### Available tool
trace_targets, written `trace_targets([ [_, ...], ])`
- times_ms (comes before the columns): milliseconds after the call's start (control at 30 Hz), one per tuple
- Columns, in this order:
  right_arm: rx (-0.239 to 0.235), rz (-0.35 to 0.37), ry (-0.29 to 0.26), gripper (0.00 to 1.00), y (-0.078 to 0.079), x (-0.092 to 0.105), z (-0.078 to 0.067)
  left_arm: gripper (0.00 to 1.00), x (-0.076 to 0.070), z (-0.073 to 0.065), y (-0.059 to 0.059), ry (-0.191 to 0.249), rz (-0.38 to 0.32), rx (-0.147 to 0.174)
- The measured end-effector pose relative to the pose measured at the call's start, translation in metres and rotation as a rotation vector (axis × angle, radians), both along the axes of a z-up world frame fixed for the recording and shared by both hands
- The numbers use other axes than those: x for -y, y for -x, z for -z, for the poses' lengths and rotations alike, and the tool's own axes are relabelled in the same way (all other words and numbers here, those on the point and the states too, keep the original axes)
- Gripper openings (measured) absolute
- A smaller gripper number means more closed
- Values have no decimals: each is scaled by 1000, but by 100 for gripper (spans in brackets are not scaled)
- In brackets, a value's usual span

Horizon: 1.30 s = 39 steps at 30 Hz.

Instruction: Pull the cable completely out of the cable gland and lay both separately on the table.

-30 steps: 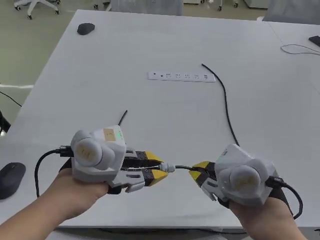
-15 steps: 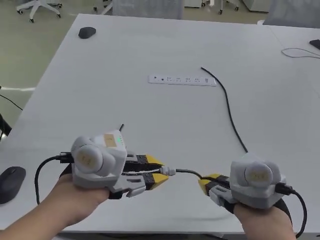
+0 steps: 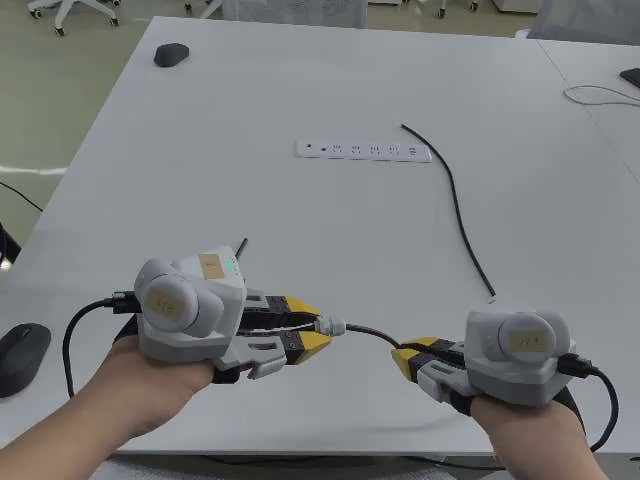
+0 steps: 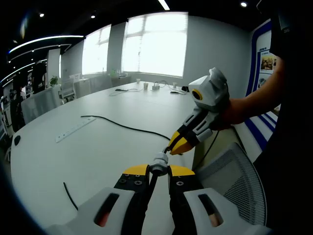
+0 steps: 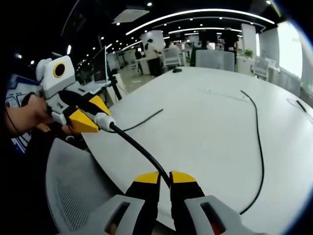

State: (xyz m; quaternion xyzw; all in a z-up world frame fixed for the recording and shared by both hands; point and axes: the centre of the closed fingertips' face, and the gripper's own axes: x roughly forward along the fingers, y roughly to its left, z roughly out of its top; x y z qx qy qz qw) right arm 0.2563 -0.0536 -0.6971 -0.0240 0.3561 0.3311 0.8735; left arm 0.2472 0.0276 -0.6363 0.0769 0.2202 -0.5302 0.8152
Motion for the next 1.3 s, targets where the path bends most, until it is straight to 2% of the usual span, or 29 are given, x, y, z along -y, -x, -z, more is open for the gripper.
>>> trace_targets([
  [133, 36, -31, 26, 3, 2, 0, -5, 15, -2, -1, -2, 7, -6, -6],
  [200, 26, -36, 12, 11, 3, -2, -10, 15, -2, 1, -2, 6, -6, -12],
  [233, -4, -28, -33, 17, 7, -8, -14, 15, -2, 1, -2, 4, -5, -14],
  [267, 10, -33, -33, 22, 6, -9, -22, 15, -2, 2, -1, 2, -4, -19],
  [333, 90, -103, -7, 26, 5, -17, -37, 15, -2, 3, -1, 1, -2, -20],
  [367, 114, -141, 16, 28, 7, -24, -44, 15, -2, 3, -1, 1, -1, -21],
  [467, 185, -215, 97, 26, 5, -35, -55, 15, -1, 4, -1, 1, -1, -25],
  [500, 215, -253, 140, 25, 3, -41, -57, 15, -1, 4, -1, 1, 0, -25],
  [533, 224, -267, 149, 25, 3, -43, -57, 15, 0, 4, -1, 1, 2, -25],
  [667, 268, -368, 258, 22, 1, -56, -48, 15, 1, 4, -1, 6, 2, -31],
  [700, 285, -412, 305, 19, 2, -58, -45, 15, 1, 4, 0, 6, 4, -31],
  [733, 291, -429, 324, 15, 3, -59, -44, 15, 1, 4, 0, 5, 6, -32],
  [867, 300, -450, 321, 10, 4, -65, -45, 15, 2, 5, 1, 4, 10, -32],
  [1000, 310, -470, 342, 7, 4, -66, -42, 15, 2, 4, 1, 7, 9, -33],
  [1067, 296, -463, 320, 6, 4, -67, -42, 15, 1, 4, 1, 6, 9, -33],
  [1300, 323, -516, 352, 2, 9, -72, -39, 15, -1, 6, 3, -1, 14, -37],
])
